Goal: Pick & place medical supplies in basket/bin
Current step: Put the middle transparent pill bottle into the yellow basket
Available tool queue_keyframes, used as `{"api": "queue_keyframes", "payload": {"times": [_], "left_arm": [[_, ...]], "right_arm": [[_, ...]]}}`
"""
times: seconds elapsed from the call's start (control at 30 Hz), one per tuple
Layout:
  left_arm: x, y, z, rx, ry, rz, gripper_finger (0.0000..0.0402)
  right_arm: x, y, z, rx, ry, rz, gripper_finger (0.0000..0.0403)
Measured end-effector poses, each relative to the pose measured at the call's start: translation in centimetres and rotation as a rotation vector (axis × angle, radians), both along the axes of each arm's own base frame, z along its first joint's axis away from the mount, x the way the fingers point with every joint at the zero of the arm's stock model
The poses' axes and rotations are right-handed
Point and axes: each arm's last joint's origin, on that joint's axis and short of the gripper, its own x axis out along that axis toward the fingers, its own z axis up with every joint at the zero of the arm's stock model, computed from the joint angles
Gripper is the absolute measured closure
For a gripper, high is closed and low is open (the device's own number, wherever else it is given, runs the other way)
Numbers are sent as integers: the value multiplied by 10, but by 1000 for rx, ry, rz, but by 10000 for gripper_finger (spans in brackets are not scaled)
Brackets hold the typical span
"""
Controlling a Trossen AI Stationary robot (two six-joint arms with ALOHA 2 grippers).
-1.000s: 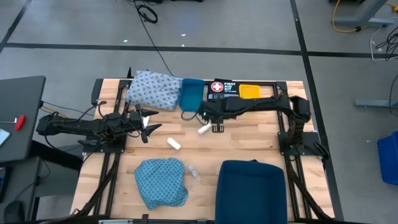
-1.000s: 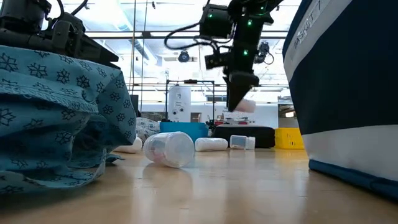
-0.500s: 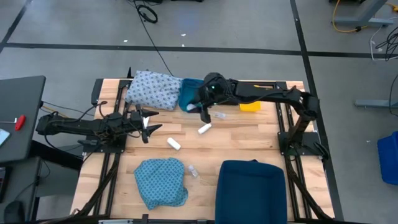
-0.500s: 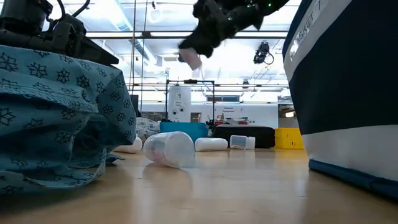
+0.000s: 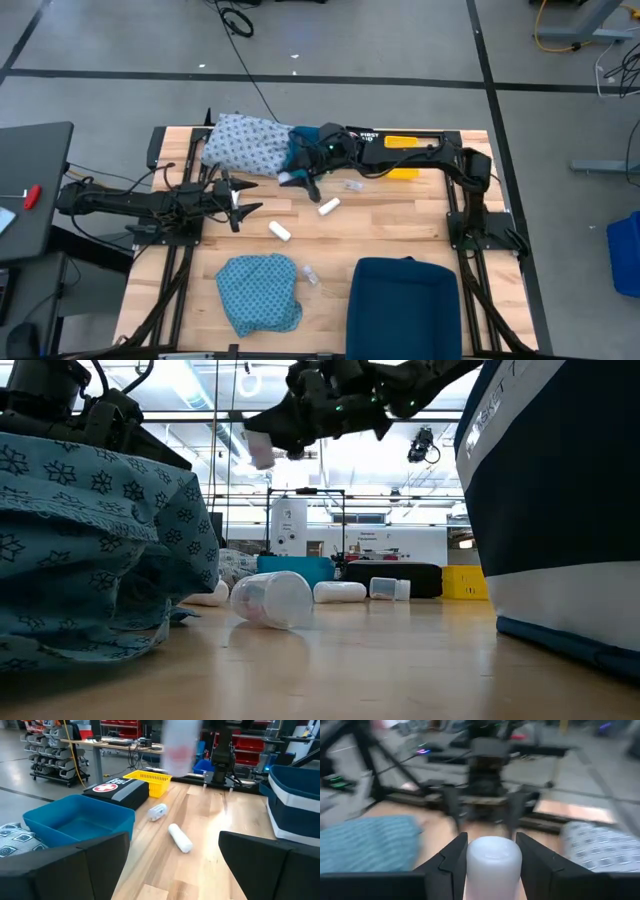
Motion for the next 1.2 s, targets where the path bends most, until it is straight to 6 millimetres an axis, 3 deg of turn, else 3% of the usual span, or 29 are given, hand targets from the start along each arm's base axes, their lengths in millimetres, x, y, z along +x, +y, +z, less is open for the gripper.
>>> {"api": "queue_keyframes", "payload": {"times": [0.13,0.3,0.47,0.63,0.87,1.1,1.2], "left_arm": [[0,0,0,1,-5,0,89],[0,0,0,2,-5,-1,89],[0,0,0,3,-4,-1,89],[0,0,1,3,-4,-1,89],[0,0,0,3,-4,-3,89],[0,0,1,17,-1,-2,89],[0,0,1,24,-5,-1,89]], "right_arm": [[10,-3,-1,-44,-115,-91,261],[13,-5,11,-86,-290,-148,261],[13,-7,15,-102,-337,-205,261],[3,-12,-15,-68,-299,-261,261],[-44,-23,-71,52,-334,-386,261],[-110,-27,-73,50,-283,-559,261],[-139,-22,-65,41,-298,-640,261]]}}
